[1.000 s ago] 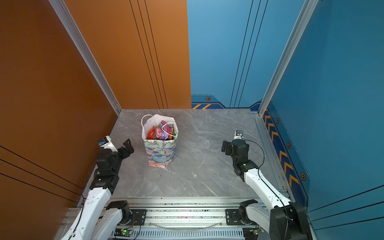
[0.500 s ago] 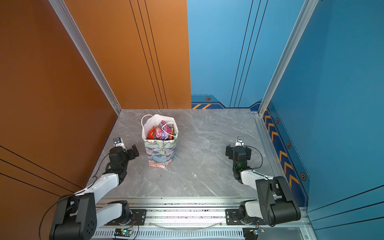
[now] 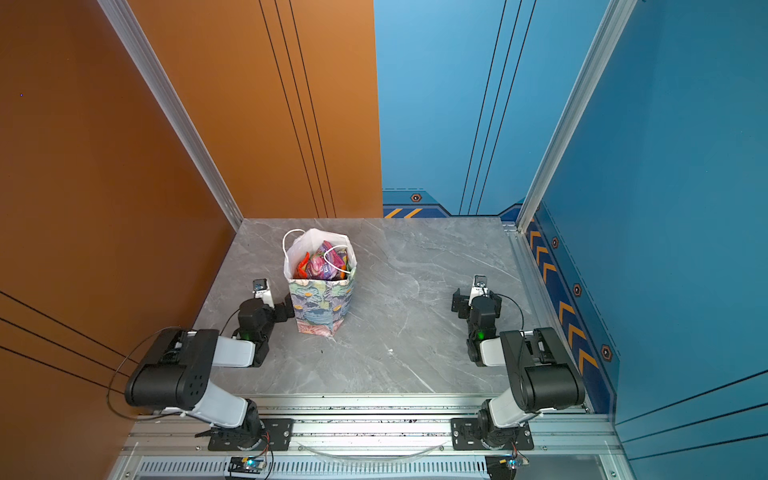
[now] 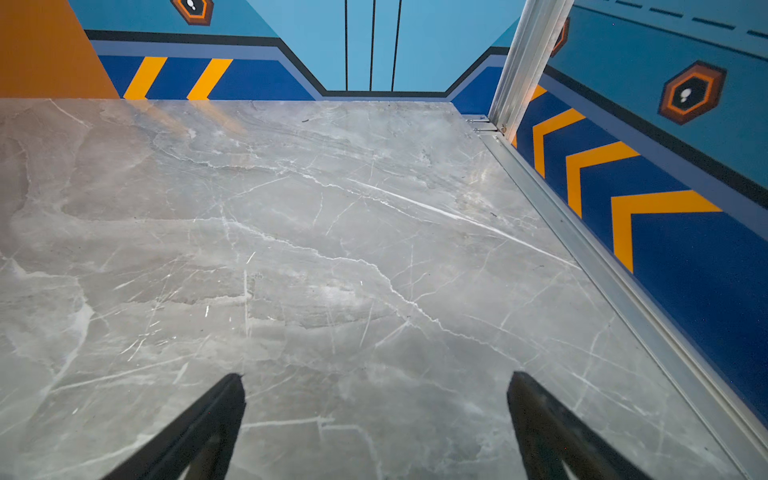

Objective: Place the snacks into the paper bag

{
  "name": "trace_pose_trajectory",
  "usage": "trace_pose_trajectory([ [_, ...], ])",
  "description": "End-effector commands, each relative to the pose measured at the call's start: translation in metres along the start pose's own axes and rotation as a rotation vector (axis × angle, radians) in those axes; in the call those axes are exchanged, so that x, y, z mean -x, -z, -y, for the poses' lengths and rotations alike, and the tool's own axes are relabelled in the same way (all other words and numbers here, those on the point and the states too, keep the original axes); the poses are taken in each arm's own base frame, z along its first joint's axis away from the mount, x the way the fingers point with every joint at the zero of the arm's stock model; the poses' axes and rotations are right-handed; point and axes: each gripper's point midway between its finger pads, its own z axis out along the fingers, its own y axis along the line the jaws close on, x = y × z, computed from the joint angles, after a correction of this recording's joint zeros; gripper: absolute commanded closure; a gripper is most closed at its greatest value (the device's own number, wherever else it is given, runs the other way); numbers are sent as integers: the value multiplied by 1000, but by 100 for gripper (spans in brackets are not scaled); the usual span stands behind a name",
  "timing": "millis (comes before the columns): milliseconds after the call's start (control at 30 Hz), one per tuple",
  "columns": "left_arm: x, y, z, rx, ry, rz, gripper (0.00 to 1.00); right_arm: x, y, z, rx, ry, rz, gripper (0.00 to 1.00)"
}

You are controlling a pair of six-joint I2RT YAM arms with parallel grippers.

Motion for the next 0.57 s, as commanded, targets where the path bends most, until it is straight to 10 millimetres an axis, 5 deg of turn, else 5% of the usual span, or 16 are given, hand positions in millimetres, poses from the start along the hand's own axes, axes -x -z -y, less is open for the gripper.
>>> trace_pose_trajectory([
  [0,28,-1,-6,47,-9,80,2,11,-6,4,-23,-13,9,0],
  [533,30,-6,-13,141,-18,73,2,10,-11,3,13,-31,-19,0],
])
